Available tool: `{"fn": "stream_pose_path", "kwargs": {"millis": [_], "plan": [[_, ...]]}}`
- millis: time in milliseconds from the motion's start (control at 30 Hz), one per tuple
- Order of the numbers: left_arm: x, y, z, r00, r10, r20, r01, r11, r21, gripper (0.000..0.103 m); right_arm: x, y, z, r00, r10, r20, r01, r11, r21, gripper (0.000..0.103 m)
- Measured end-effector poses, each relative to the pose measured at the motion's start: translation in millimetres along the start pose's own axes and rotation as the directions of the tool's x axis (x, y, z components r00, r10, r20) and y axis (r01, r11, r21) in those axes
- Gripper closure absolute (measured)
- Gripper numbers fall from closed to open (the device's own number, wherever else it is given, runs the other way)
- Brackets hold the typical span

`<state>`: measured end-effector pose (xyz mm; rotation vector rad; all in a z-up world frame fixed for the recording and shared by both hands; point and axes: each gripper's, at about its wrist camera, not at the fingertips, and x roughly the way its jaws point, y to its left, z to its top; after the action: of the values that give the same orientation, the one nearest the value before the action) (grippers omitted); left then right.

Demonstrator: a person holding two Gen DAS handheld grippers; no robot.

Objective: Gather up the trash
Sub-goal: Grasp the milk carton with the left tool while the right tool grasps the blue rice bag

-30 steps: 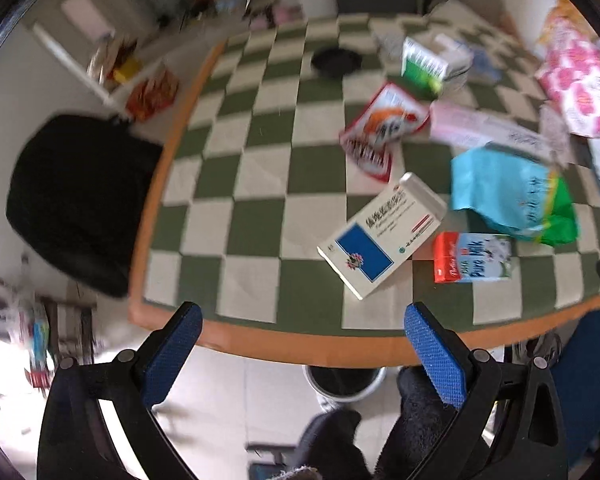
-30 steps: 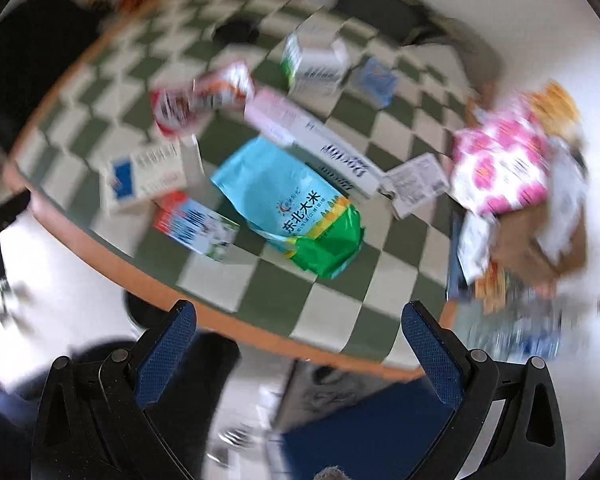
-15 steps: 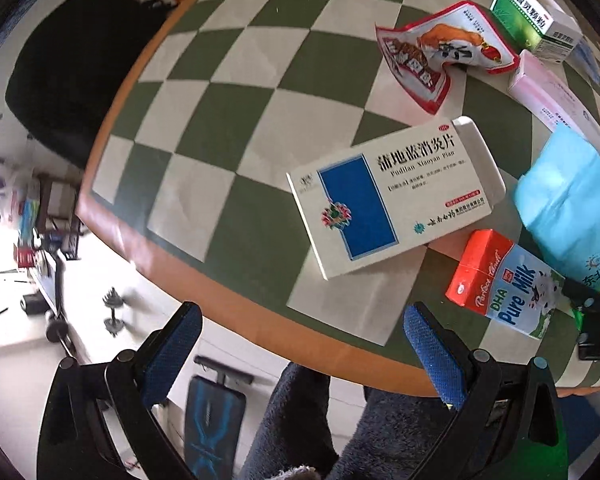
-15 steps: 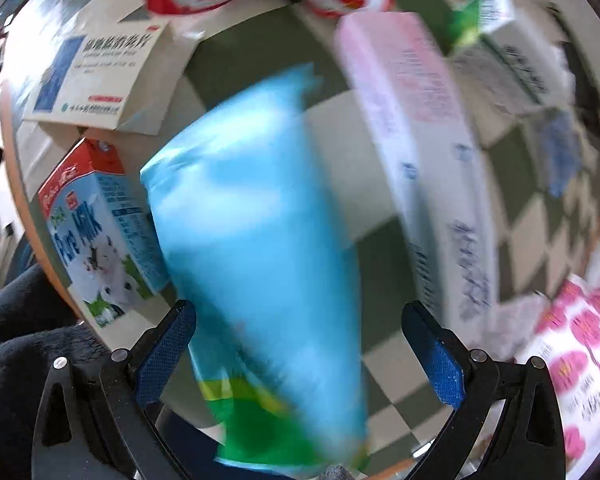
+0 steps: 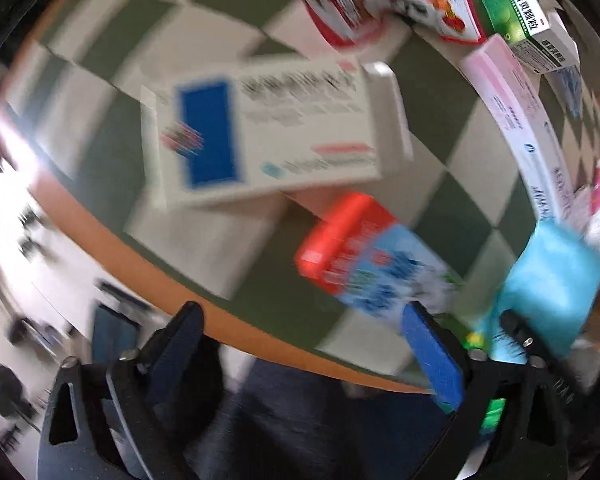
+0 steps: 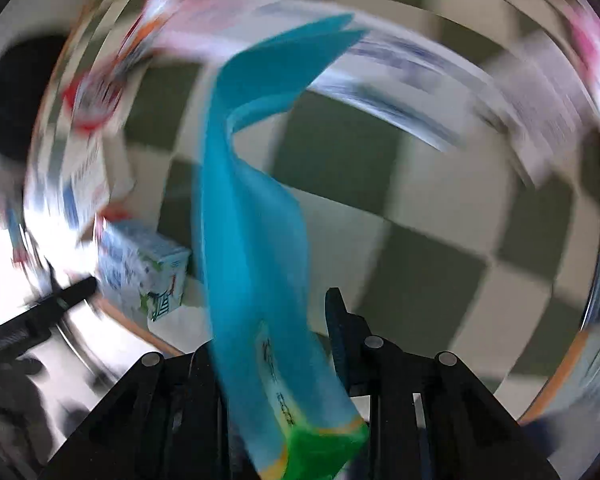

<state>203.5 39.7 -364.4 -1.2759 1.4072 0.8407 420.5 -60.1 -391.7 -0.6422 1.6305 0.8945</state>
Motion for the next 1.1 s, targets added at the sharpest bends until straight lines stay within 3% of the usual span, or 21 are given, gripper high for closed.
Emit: {"fn": "stream_pose_path", "kwargs": {"millis": [100, 133, 167, 233, 367, 533, 600, 633, 667, 800, 867, 933, 1100], "plan": [[14.6, -12.2, 9.1, 0.994, -0.093, -0.056, 0.087, 0.992, -0.089, 0.014, -6.3, -37.1, -16.6, 0.996, 0.032, 0.082, -0.047, 0.983, 0.177, 0.068], [18.4, -15.1, 13.5, 0.991, -0.116, -0.060, 0.109, 0.987, -0.114, 0.014, -3.1, -44.6, -21.9, 0.996, 0.041, 0.085, -0.058, 0.977, 0.205, 0.049], [19.2, -17.2, 17.5, 0.988, -0.143, -0.053, 0.135, 0.982, -0.135, 0.014, 1.6, -51.9, -25.3, 0.995, 0.058, 0.076, -0.074, 0.969, 0.234, 0.038], [20.5, -25.4, 27.4, 0.988, -0.145, -0.049, 0.136, 0.977, -0.166, 0.014, 8.8, -60.9, -31.3, 0.992, 0.094, 0.085, -0.114, 0.955, 0.274, 0.038], [21.0, -39.8, 40.1, 0.991, -0.122, -0.048, 0.109, 0.971, -0.211, 0.014, -4.2, -58.6, -37.4, 0.992, 0.086, 0.091, -0.109, 0.953, 0.283, 0.038], [30.3, -35.3, 51.2, 0.995, -0.095, -0.038, 0.083, 0.969, -0.232, 0.032, -4.2, -67.6, -43.6, 0.990, 0.093, 0.110, -0.124, 0.940, 0.319, 0.038], [29.7, -32.5, 33.4, 0.998, -0.057, -0.020, 0.052, 0.978, -0.203, 0.049, -5.8, -74.2, -46.2, 0.987, 0.105, 0.125, -0.141, 0.934, 0.329, 0.042], [23.7, -26.7, 31.8, 0.999, -0.034, 0.003, 0.035, 0.985, -0.171, 0.062, -5.1, -72.6, -46.5, 0.985, 0.114, 0.132, -0.152, 0.931, 0.330, 0.052], [22.2, -28.7, 30.8, 1.000, -0.018, 0.017, 0.020, 0.989, -0.145, 0.068, -4.3, -71.6, -46.5, 0.982, 0.127, 0.140, -0.167, 0.929, 0.331, 0.061], [17.5, -41.7, 25.7, 0.995, 0.075, 0.070, -0.073, 0.997, -0.022, 0.071, -6.5, -65.8, -47.5, 0.974, 0.141, 0.179, -0.193, 0.928, 0.320, 0.074], [12.0, -51.1, 19.5, 0.984, 0.128, 0.122, -0.135, 0.989, 0.057, 0.071, -13.2, -65.7, -49.7, 0.971, 0.133, 0.201, -0.192, 0.929, 0.317, 0.080], [6.6, -62.0, 12.3, 0.967, 0.177, 0.183, -0.204, 0.969, 0.140, 0.072, -18.3, -62.7, -49.6, 0.967, 0.124, 0.221, -0.190, 0.931, 0.312, 0.082], [-4.5, -86.8, -0.2, 0.906, 0.263, 0.331, -0.362, 0.887, 0.286, 0.072, -30.0, -58.3, -51.3, 0.967, 0.097, 0.233, -0.166, 0.941, 0.295, 0.085]]}}
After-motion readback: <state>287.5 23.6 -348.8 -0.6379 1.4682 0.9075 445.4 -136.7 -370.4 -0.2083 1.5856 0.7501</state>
